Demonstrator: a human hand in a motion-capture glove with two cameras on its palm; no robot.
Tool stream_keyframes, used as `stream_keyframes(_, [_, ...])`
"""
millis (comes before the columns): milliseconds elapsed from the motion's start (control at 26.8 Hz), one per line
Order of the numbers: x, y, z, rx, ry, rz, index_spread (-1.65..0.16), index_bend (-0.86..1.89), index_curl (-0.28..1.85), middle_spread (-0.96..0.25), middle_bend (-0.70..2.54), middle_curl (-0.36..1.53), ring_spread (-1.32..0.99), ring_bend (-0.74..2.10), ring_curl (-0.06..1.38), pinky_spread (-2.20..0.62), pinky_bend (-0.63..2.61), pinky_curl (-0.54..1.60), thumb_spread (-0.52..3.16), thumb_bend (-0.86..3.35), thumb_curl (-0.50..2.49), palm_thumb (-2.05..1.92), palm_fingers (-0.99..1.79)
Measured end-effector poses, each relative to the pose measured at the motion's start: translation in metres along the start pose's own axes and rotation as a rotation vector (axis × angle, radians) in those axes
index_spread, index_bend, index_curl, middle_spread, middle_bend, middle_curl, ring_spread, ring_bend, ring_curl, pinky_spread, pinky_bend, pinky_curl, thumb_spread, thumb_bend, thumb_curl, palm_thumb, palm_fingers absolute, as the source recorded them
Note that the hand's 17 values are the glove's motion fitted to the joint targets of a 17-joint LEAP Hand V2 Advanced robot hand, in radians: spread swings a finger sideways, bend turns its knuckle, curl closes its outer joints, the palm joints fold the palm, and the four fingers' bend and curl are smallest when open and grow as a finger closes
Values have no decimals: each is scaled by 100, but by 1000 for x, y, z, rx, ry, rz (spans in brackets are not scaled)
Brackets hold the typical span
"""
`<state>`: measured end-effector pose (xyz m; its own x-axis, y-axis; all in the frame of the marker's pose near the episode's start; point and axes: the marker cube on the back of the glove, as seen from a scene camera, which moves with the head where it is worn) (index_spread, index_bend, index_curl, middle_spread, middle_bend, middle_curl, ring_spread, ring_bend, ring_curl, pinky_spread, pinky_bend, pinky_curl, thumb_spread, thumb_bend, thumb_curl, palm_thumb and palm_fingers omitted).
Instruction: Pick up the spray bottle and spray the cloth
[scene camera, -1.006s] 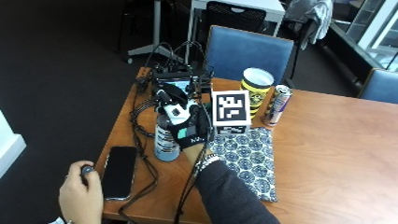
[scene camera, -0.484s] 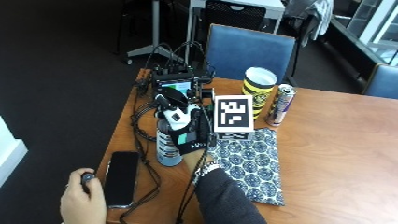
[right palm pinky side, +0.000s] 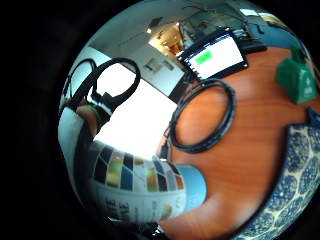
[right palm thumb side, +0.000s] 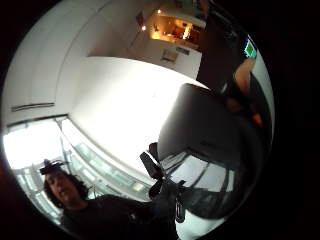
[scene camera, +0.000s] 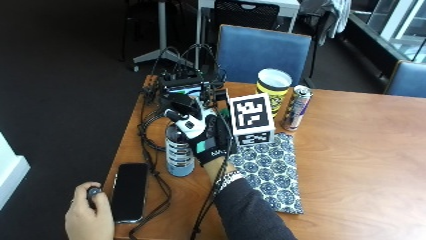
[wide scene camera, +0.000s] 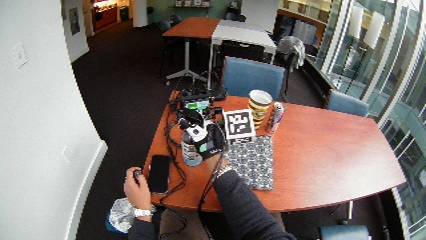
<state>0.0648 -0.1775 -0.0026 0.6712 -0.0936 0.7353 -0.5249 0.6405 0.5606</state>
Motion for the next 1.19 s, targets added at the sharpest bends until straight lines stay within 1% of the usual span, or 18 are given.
stream_keyframes(75, [5,3,-3,-2,28,15,-30,31,48,-23,55,45,-18,46,40,-17,41,39,94,-4,31,41,107])
stream_keyframes(112, [8,4,-4,-7,40,22,-30,30,48,-23,54,45,-18,45,40,-16,40,38,92,-4,31,40,107])
stream_keyframes(149, [10,5,-7,-16,54,30,-31,27,47,-22,50,43,-18,43,39,-12,37,38,91,-4,31,40,96])
stream_keyframes(186, [12,6,-10,-27,73,39,-31,26,47,-22,48,43,-18,43,40,-10,37,38,90,-4,31,40,95])
stream_keyframes(261, [16,8,-20,-53,134,55,-32,19,46,-20,37,40,-16,42,40,-5,40,40,88,-4,31,39,80])
stream_keyframes(298, [18,10,-28,-63,180,62,-32,15,45,-18,34,40,-14,41,40,-2,41,40,87,-5,31,38,71])
stream_keyframes(410, [22,16,-65,-67,388,60,-33,10,42,-15,27,38,-12,38,40,3,44,41,85,-5,31,36,60])
stream_keyframes(522, [13,22,-111,-73,613,5,-34,8,37,-12,23,37,-10,38,38,7,44,39,83,-5,31,35,58])
stream_keyframes(596, [1,31,-133,-142,740,-35,-34,9,35,-11,22,36,-9,38,37,9,44,38,83,-4,31,34,59])
stream_keyframes(708, [-15,54,-149,-319,929,-70,-35,11,33,-10,24,37,-9,38,36,11,41,37,83,-4,31,35,63])
stream_keyframes(820, [-27,76,-144,-458,1085,-139,-36,12,33,-9,22,37,-7,36,36,14,39,37,84,-4,31,33,55])
stream_keyframes(931, [-39,91,-125,-532,1165,-265,-36,10,31,-10,23,37,-8,39,37,15,36,36,85,-4,30,31,56])
stream_keyframes(1006, [-46,100,-112,-584,1171,-321,-37,9,30,-11,24,37,-8,41,36,15,35,35,85,-4,30,30,59])
stream_keyframes(1118, [-54,116,-101,-665,1136,-354,-37,10,29,-12,24,37,-9,40,36,16,35,35,85,-4,30,29,58])
stream_keyframes(1192, [-58,126,-96,-702,1122,-374,-38,11,28,-12,22,37,-9,38,36,16,35,35,85,-4,30,28,52])
